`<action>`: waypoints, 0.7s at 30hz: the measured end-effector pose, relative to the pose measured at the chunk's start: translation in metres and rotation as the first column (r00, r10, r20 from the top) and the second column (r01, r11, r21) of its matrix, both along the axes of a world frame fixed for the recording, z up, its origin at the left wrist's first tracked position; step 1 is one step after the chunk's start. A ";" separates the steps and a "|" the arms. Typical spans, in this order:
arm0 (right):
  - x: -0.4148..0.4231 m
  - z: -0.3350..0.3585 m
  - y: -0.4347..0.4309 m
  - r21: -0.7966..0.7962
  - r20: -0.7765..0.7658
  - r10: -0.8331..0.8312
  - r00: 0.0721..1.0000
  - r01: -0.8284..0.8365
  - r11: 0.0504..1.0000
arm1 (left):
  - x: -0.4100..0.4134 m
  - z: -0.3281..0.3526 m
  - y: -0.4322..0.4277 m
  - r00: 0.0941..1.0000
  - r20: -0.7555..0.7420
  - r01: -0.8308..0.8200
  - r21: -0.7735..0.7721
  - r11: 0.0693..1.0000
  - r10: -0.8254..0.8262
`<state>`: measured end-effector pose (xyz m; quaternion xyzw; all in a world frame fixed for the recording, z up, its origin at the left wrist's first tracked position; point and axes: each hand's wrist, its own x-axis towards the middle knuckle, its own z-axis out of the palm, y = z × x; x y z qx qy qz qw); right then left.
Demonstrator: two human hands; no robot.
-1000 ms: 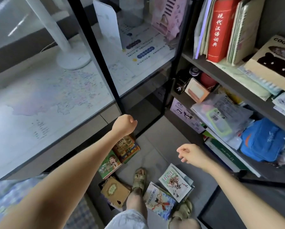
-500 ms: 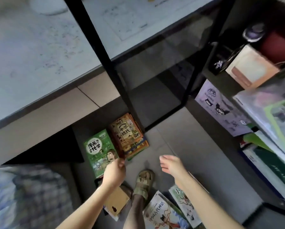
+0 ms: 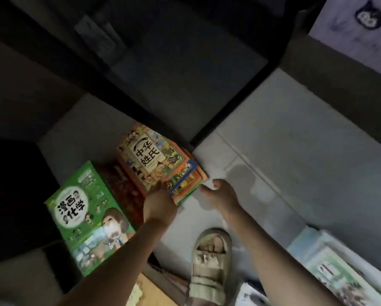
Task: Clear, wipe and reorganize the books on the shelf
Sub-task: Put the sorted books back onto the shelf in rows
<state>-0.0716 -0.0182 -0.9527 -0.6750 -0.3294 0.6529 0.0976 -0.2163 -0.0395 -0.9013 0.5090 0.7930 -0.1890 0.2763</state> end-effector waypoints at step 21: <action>-0.062 -0.097 0.083 0.008 0.227 0.459 0.859 -0.473 0.881 | -0.034 -0.093 0.035 0.982 0.043 -0.191 0.131 0.973 0.186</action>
